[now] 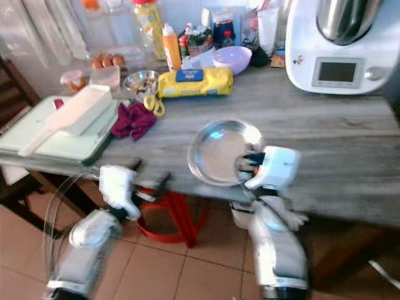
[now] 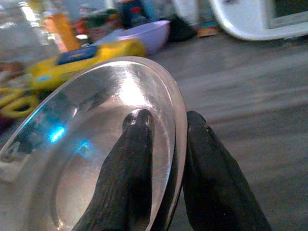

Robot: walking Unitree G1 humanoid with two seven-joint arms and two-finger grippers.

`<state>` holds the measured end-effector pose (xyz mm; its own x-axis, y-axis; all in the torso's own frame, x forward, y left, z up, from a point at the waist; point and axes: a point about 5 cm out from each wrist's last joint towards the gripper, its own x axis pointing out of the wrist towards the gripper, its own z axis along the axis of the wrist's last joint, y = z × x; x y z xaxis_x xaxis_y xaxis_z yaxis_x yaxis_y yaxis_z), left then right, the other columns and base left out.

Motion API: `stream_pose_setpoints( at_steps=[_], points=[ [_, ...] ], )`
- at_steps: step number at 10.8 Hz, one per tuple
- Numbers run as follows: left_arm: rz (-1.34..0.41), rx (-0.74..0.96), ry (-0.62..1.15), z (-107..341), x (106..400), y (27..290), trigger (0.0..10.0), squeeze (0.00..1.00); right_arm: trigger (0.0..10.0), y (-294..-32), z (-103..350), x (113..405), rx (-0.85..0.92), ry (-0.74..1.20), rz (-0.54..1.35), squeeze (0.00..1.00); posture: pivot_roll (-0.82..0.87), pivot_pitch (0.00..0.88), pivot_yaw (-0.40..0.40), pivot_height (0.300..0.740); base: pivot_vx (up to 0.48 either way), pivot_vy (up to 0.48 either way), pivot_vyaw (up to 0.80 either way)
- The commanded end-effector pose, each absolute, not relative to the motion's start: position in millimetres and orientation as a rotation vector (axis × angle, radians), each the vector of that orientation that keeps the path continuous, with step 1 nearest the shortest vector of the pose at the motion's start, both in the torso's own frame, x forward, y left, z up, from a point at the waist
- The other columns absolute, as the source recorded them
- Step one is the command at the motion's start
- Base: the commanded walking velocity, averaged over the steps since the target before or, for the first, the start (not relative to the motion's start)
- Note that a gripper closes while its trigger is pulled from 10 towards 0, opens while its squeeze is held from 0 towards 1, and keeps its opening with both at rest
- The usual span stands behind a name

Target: Setting the table

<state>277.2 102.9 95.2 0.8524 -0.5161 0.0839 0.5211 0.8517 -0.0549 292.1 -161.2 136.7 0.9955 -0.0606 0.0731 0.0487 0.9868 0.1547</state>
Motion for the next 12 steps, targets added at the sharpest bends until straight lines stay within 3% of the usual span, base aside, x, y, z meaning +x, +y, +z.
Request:
stream_pose_setpoints(
  at_steps=[1, 7, 12],
  points=[
    [-0.523, -0.050, -0.065, 96.2, 277.7, 115.3, 10.0, 0.00, 10.0, -150.5, 143.8, 293.5, 0.170, -0.106, -0.026, 0.00, -0.06, 0.070, 0.115, 0.740, 0.000, 0.000, 0.00],
    [-0.637, -0.027, -0.066, 99.8, 262.7, 138.8, 10.0, 0.00, 10.0, -156.3, 133.0, 303.8, 0.226, -0.025, -0.075, 0.00, -0.06, 0.079, 0.120, 0.740, 0.000, 0.000, 0.00],
    [-0.688, -0.050, -0.059, 97.0, 259.9, 129.5, 10.0, 0.00, 10.0, -162.5, 123.2, 326.4, 0.354, 0.042, -0.115, 0.00, -0.05, 0.073, 0.100, 0.740, 0.000, 0.000, 0.00]
  ],
)
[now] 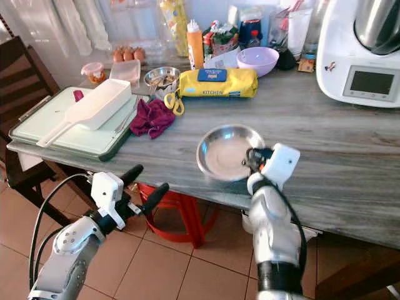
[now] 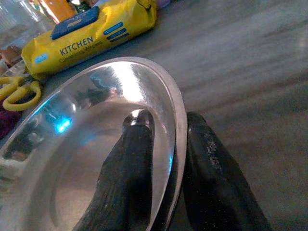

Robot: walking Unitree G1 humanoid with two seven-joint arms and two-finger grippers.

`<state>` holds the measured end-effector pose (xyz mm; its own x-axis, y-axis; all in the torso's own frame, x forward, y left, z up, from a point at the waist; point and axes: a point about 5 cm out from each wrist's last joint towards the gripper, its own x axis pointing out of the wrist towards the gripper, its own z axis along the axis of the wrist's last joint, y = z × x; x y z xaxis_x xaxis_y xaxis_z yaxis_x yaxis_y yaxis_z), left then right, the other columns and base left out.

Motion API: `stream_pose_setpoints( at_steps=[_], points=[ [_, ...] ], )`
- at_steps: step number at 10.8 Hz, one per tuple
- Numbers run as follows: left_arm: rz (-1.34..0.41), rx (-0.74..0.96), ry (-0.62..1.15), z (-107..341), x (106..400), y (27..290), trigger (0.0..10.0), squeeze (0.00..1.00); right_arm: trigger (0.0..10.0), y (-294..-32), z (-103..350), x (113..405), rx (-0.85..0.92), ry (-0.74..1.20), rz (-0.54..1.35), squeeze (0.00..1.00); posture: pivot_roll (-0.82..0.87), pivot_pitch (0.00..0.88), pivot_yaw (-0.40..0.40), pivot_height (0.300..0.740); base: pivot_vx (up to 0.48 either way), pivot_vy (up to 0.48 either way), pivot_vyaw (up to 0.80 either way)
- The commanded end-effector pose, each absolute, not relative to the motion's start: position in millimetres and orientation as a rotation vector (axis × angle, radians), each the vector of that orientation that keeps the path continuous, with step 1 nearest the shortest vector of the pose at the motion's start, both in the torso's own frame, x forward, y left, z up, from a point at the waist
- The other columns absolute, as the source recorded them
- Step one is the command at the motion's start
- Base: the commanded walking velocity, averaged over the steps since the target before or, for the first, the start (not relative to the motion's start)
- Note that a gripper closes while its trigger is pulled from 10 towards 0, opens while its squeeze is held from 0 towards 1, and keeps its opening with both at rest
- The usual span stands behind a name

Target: Setting the table

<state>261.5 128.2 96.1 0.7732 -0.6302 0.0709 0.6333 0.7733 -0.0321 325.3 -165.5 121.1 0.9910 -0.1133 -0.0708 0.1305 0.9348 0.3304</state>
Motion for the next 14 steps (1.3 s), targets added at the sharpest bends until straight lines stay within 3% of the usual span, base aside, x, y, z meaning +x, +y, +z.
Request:
stream_pose_setpoints(
  at_steps=[1, 5, 14],
  points=[
    [-0.709, -0.058, -0.053, 96.0, 258.2, 127.4, 10.0, 0.00, 10.0, -163.3, 124.3, 329.0, 0.356, 0.043, -0.118, 0.00, -0.05, 0.074, 0.097, 0.740, 0.000, 0.000, 0.00],
    [-0.789, -0.057, -0.034, 90.9, 252.6, 119.9, 10.0, 0.00, 10.0, -156.4, 123.2, 341.6, 0.387, 0.081, -0.100, 0.00, -0.05, 0.085, 0.092, 0.740, 0.000, 0.000, 0.00],
    [-0.777, -0.034, -0.044, 95.9, 254.6, 118.4, 10.0, 0.00, 10.0, -157.5, 120.6, 349.3, 0.396, 0.077, -0.135, 0.00, -0.03, 0.089, 0.115, 0.740, 0.000, 0.000, 0.00]
  ],
)
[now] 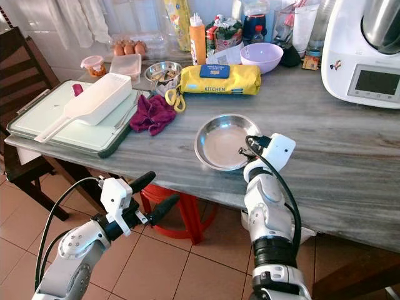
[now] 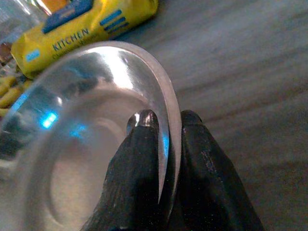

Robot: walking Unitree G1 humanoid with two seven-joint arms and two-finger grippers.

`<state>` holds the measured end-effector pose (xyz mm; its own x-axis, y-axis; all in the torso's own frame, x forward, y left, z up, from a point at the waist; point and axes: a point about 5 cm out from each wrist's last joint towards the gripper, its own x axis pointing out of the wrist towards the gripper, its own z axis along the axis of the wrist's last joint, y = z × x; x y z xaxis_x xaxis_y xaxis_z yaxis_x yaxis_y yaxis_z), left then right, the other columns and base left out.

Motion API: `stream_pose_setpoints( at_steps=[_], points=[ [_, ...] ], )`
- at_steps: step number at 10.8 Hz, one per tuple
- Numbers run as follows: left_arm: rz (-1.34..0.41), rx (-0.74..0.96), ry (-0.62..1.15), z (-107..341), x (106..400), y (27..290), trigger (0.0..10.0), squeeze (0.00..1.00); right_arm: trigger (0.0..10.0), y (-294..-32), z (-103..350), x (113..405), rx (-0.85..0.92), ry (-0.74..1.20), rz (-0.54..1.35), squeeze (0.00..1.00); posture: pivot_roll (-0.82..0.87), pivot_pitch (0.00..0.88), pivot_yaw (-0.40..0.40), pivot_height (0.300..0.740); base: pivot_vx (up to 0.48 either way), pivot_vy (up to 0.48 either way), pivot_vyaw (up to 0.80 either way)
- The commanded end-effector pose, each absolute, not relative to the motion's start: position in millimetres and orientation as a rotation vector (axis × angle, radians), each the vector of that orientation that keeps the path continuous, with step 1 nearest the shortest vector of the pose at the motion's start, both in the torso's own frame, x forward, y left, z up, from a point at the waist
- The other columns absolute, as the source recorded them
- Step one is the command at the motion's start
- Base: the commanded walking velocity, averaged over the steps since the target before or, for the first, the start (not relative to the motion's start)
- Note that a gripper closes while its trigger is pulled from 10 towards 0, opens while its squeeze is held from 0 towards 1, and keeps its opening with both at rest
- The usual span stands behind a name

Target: Setting the table

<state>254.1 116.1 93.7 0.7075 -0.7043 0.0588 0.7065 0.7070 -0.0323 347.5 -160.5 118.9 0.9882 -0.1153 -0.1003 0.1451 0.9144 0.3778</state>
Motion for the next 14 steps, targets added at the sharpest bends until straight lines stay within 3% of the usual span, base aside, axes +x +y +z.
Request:
stream_pose_setpoints(
  at_steps=[1, 2, 3, 8, 10, 12, 14],
  points=[
    [-0.777, -0.033, -0.043, 96.0, 254.5, 118.8, 10.0, 0.00, 10.0, -157.0, 120.4, 350.4, 0.394, 0.078, -0.135, 0.00, -0.03, 0.089, 0.115, 0.740, 0.000, 0.000, 0.00],
    [-0.774, -0.031, -0.042, 95.9, 254.5, 119.6, 10.0, 0.00, 10.0, -156.0, 119.0, 351.2, 0.387, 0.083, -0.135, 0.00, -0.03, 0.088, 0.117, 0.740, 0.000, 0.000, 0.00],
    [-0.772, -0.029, -0.042, 96.0, 254.5, 120.3, 10.0, 0.00, 10.0, -154.4, 117.0, 351.1, 0.395, 0.091, -0.129, 1.00, -0.03, 0.088, 0.118, 0.740, 0.000, 0.000, 0.00],
    [-0.775, -0.023, -0.043, 96.8, 255.5, 121.2, 10.0, 0.00, 10.0, -155.8, 119.9, 352.7, 0.388, 0.066, -0.141, 1.00, -0.03, 0.087, 0.125, 0.740, 0.000, 0.000, 0.00],
    [-0.766, -0.021, -0.042, 96.6, 256.7, 123.1, 10.0, 0.00, 10.0, -156.2, 143.4, 354.4, 0.327, -0.065, -0.138, 1.00, -0.02, 0.088, 0.129, 0.740, 0.000, 0.000, 0.00],
    [-0.759, -0.014, -0.042, 96.6, 257.7, 125.2, 10.0, 0.00, 10.0, -142.0, 172.3, 354.0, 0.246, -0.200, -0.074, 1.00, -0.02, 0.084, 0.132, 0.740, 0.000, 0.000, 0.00],
    [-0.760, -0.010, -0.044, 97.3, 258.7, 125.6, 10.0, 0.00, 10.0, -107.9, 189.2, 347.8, 0.174, -0.287, 0.104, 1.00, -0.02, 0.078, 0.138, 0.740, 0.000, 0.000, 0.00]
  ],
)
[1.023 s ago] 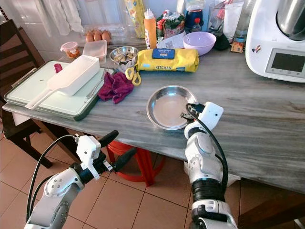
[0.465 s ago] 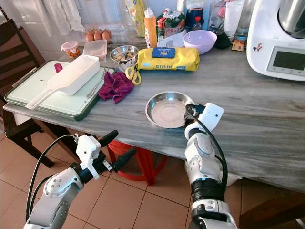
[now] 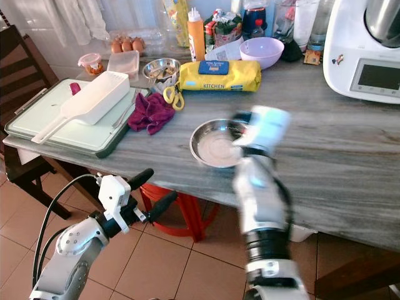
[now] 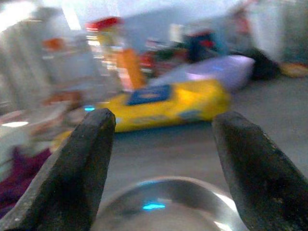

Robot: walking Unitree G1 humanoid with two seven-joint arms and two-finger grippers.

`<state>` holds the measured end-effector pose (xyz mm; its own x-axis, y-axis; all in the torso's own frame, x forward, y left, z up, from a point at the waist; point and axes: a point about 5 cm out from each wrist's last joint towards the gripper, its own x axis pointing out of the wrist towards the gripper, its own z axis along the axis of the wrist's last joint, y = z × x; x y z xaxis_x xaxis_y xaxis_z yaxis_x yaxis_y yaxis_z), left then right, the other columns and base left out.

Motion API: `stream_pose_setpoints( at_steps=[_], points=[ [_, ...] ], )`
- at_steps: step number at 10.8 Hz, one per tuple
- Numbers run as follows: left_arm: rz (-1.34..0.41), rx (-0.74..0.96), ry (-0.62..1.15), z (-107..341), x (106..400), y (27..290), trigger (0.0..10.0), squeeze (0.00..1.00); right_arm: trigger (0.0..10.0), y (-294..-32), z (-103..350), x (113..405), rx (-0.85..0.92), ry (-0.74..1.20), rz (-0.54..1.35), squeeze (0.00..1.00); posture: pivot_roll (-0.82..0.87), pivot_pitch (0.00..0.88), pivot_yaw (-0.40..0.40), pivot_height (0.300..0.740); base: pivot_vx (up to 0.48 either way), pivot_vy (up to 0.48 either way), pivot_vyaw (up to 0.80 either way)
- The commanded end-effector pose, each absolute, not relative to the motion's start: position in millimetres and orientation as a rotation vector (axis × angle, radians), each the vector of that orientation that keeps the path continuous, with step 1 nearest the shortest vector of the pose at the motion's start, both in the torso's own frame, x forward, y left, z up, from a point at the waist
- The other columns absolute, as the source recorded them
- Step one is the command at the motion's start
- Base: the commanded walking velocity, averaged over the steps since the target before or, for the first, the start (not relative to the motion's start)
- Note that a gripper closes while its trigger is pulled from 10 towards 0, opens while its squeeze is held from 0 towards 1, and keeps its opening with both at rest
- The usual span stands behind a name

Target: Setting the table

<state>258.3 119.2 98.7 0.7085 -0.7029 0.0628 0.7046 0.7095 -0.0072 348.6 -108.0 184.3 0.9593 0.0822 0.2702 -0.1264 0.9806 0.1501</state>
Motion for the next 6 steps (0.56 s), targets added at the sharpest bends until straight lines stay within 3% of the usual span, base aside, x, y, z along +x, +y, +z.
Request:
stream_pose_setpoints(
  at_steps=[1, 3, 6],
  points=[
    [-0.761, -0.008, -0.046, 97.9, 259.0, 125.2, 10.0, 0.00, 10.0, -98.3, 187.3, 344.3, 0.154, -0.291, 0.163, 1.00, -0.02, 0.077, 0.138, 0.740, 0.000, 0.000, 0.00],
    [-0.738, 0.002, -0.057, 100.9, 261.1, 127.2, 10.0, 0.00, 10.0, -90.7, 176.1, 334.1, 0.142, -0.263, 0.216, 1.00, -0.01, 0.078, 0.133, 0.740, 0.000, 0.000, 0.00],
    [-0.618, -0.018, -0.105, 106.5, 268.4, 134.3, 10.0, 0.00, 10.0, -110.7, 166.1, 308.0, -0.011, -0.288, 0.176, 1.00, -0.03, 0.077, 0.117, 0.740, 0.000, 0.000, 0.00]
  ],
)
